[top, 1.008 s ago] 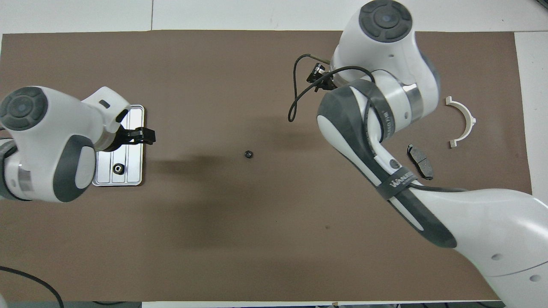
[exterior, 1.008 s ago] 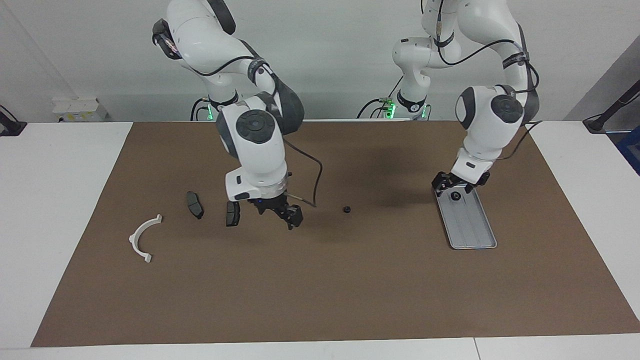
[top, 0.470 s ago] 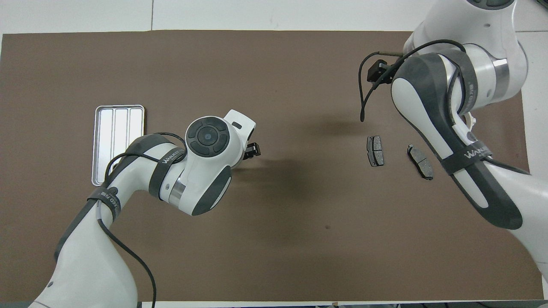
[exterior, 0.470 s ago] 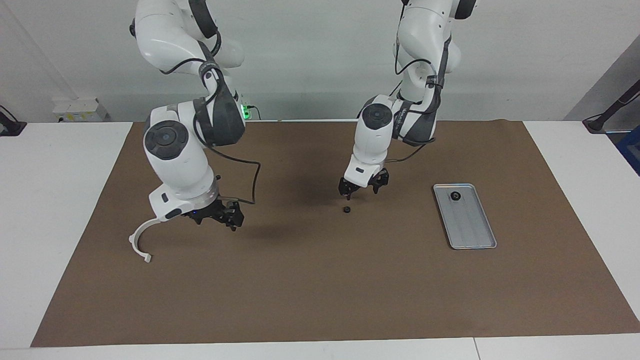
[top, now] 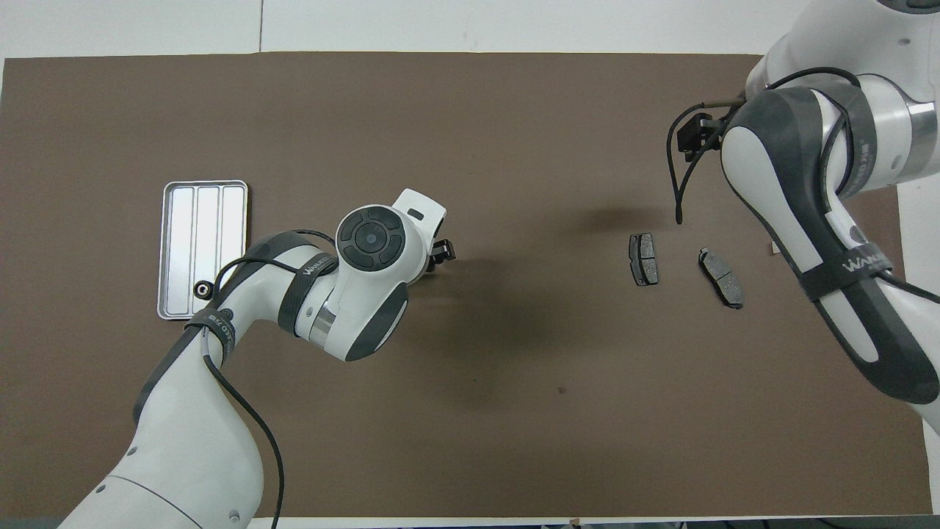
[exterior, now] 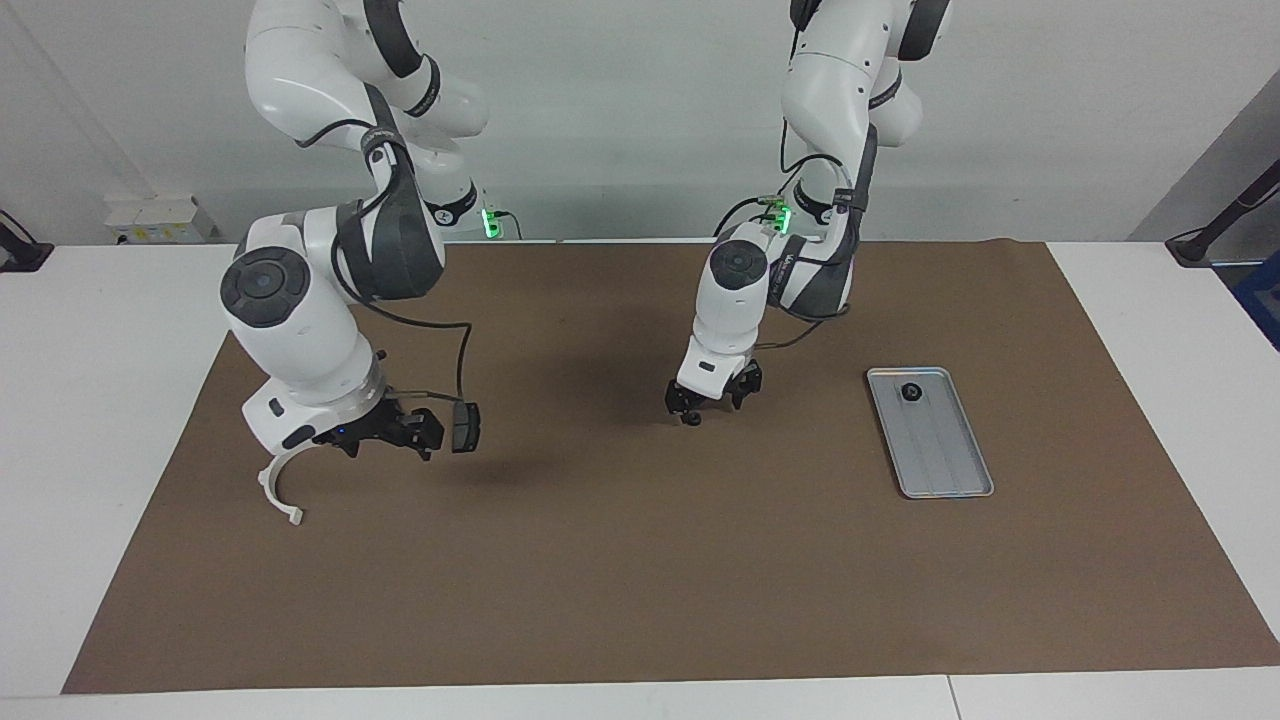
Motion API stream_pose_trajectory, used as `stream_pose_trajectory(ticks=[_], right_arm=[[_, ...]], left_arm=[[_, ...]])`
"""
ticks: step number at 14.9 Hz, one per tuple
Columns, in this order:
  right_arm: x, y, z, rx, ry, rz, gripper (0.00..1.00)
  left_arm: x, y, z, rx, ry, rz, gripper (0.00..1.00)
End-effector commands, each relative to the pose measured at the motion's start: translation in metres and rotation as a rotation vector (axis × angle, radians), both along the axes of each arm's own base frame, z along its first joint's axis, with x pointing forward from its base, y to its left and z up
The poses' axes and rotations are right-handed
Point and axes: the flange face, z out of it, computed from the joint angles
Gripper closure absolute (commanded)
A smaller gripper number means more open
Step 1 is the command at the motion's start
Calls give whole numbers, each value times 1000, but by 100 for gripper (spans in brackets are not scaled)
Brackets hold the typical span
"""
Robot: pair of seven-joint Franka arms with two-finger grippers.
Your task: Pick bearing gear from pile to tray
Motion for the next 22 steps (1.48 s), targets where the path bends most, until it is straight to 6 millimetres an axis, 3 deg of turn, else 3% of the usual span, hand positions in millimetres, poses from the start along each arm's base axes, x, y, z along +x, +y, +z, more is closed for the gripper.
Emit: stream_pose_trajectory(ticks=[1, 5, 7, 9, 12, 15, 17, 19, 21, 22], right_arm=[[-39, -13, 29, 32, -39, 22, 0], [-98, -27, 94, 42, -57, 44, 0], [-123, -25, 119, 38, -19, 43, 0], [-136, -22, 131, 41, -1, 43, 0], [-139, -19, 133, 50, 17, 50, 0], [-146, -19, 138, 49, 44, 47, 0], [-151, -18, 143, 53, 46, 45, 0], [-152, -15, 147, 79, 39, 44, 0], [-152, -14, 153, 95, 28, 41, 0], [-154, -14, 156, 95, 23, 41, 0]], left_arm=[[-1, -14, 1, -8, -16, 17, 7], [-5, -19, -3, -7, -15, 25, 12], [-6, -19, -3, -8, -14, 26, 22], [-6, -19, -3, -7, -13, 30, 52], [-5, -20, -2, -12, -21, 37, 100], [-3, -17, -2, -13, -21, 64, 100], [15, -3, 12, 7, -19, 64, 100], [56, 41, 53, 34, 7, 34, 100], [83, 107, 104, 44, 34, -24, 100], [90, 141, 120, 42, 35, -46, 100]])
